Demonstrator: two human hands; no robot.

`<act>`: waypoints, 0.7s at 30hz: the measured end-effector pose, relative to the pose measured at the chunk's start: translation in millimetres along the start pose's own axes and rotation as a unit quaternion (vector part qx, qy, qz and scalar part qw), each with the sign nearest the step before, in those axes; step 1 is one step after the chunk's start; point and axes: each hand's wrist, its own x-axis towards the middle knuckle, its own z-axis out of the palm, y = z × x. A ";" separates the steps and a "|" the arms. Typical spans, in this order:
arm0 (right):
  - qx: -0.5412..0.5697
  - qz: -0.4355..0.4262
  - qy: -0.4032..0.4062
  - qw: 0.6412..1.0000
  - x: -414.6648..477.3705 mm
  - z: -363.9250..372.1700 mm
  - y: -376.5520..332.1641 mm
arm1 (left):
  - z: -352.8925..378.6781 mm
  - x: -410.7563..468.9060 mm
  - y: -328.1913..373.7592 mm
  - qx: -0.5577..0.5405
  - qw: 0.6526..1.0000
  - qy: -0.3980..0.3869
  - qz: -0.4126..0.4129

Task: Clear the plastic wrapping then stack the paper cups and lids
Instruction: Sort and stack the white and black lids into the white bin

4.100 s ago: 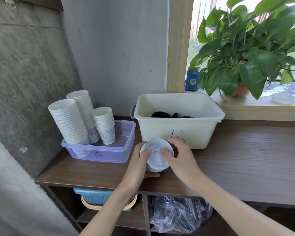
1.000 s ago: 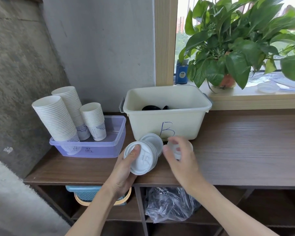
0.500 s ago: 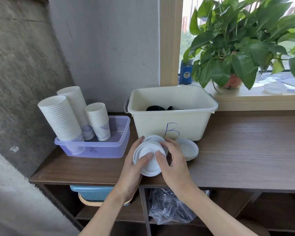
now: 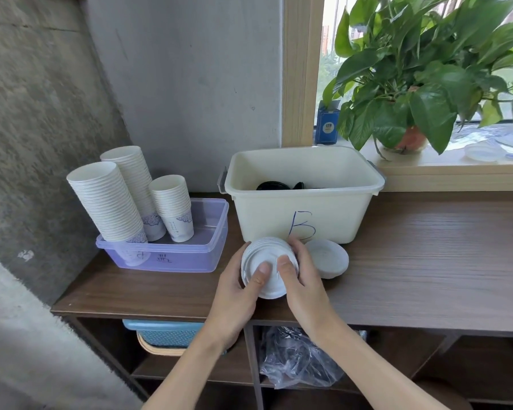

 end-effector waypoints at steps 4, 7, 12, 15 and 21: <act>-0.014 -0.002 0.000 1.000 1.3 1.7 3.5 | -0.5 -1.0 0.4 -0.009 1.000 0.008 0.009; -0.010 -0.008 0.000 1.000 1.3 0.6 4.8 | 0.3 -0.5 -1.8 0.006 1.000 0.021 0.012; -0.019 -0.013 -0.017 1.000 1.3 -2.6 8.8 | 0.0 -0.5 -7.5 -0.010 0.998 0.059 0.014; -0.038 -0.025 -0.016 0.999 1.4 -2.8 9.5 | 0.7 -0.4 -9.4 -0.016 0.997 0.076 0.021; -0.046 -0.043 -0.010 0.998 1.0 -3.5 9.4 | 0.8 2.0 -14.7 -0.019 0.998 0.060 0.015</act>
